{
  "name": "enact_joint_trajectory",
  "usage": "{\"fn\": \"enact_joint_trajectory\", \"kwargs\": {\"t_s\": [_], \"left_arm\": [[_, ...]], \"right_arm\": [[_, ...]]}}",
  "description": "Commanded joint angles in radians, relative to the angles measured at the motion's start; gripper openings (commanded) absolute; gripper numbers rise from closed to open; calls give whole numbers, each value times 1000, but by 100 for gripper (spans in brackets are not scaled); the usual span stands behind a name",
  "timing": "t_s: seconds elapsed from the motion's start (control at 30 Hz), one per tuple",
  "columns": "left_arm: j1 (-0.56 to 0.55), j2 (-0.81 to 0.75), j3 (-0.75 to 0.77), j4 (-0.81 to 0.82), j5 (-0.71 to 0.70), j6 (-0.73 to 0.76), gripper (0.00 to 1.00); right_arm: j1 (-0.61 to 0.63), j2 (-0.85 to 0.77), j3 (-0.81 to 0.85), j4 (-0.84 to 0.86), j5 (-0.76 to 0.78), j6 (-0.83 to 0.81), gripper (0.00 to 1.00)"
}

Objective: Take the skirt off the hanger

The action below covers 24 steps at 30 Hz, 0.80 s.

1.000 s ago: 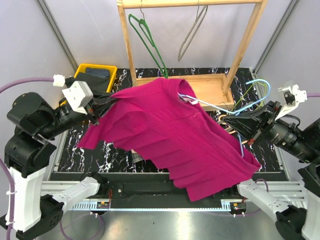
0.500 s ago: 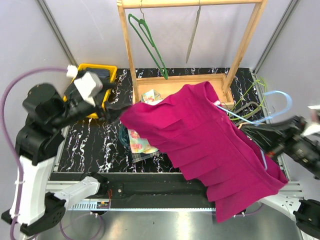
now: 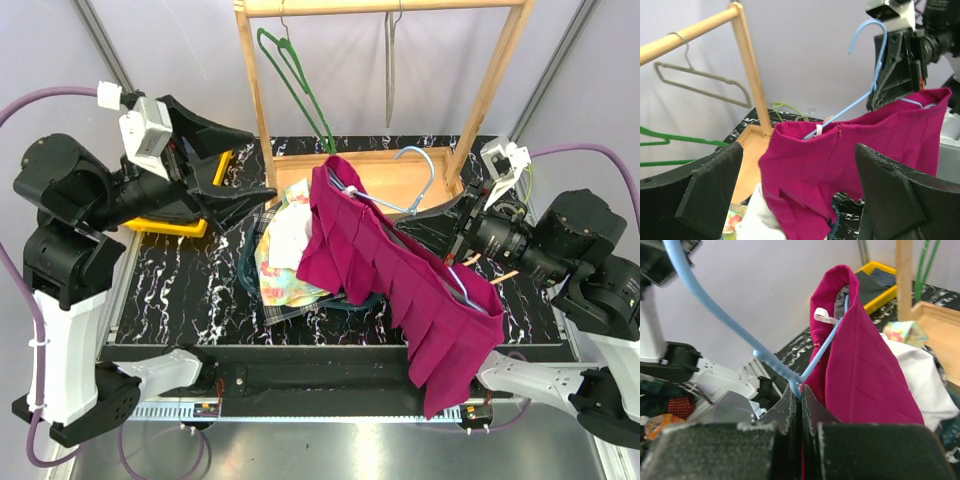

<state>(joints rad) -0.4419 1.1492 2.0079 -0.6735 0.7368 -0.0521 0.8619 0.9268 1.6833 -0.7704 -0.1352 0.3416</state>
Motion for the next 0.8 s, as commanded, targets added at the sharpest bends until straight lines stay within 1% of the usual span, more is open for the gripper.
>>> {"fn": "enact_joint_trajectory", "kwargs": {"t_s": [0.0,0.07,0.27,0.37,0.53,0.77], "left_arm": [[-49,7,-84,83,32,4,99],[-69,14,-106,81,-15,41,99],[-75,40,-112,80,-71,145,99],[-77,47,-107,80,-99,170,99],[-80,52,-103,94,-96,158,99],[-81,43,-123,104,-82,130,99]], "right_arm": [[3,18,92,221,-110,36,0],[5,32,99,241,-132,49,0],[3,47,96,275,-204,88,0],[5,46,96,276,-218,96,0],[5,55,90,290,-247,109,0],[5,49,70,333,-230,120,0]]}}
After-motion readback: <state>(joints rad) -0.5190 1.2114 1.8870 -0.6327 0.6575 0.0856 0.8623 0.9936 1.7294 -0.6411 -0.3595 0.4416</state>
